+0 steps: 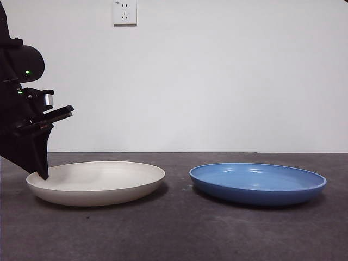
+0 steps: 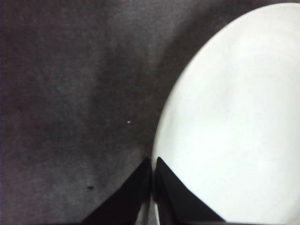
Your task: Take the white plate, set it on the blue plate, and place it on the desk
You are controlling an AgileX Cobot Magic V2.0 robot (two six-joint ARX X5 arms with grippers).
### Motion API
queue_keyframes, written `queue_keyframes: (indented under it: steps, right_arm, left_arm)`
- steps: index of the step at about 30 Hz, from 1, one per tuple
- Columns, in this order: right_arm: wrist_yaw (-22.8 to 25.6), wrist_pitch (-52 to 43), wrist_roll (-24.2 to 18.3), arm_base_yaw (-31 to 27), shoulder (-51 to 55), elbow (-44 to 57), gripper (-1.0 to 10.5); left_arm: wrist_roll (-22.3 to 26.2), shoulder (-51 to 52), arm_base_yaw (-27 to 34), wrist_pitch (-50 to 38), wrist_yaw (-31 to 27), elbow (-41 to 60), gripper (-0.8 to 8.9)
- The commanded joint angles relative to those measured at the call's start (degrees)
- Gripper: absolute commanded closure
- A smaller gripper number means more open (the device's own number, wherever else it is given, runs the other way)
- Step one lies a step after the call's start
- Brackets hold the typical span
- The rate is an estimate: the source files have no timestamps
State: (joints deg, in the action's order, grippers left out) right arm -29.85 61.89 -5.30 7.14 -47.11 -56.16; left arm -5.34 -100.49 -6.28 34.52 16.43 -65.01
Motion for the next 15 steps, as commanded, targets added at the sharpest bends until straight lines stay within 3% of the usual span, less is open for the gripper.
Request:
queue_keyframes:
  steps: [1,10,15]
  right_arm:
    - [-0.13,-0.55,0.37,0.24,-0.33,-0.96,5.0]
    - [-0.13,-0.55,0.39,0.24,-0.33,-0.96,5.0]
    - [-0.13,-0.55,0.44,0.24,-0.35,-0.96,5.0]
  left_arm:
    - [-1.25,1.29,0.11,-0.33,0.11,-1.18,8.04]
    - [-4.42,10.47,-1.01,-0.09,0.39,-1.27,8.04]
    - [-6.73,13.42,-4.28,-0.98,3.82,-1.31,8.04]
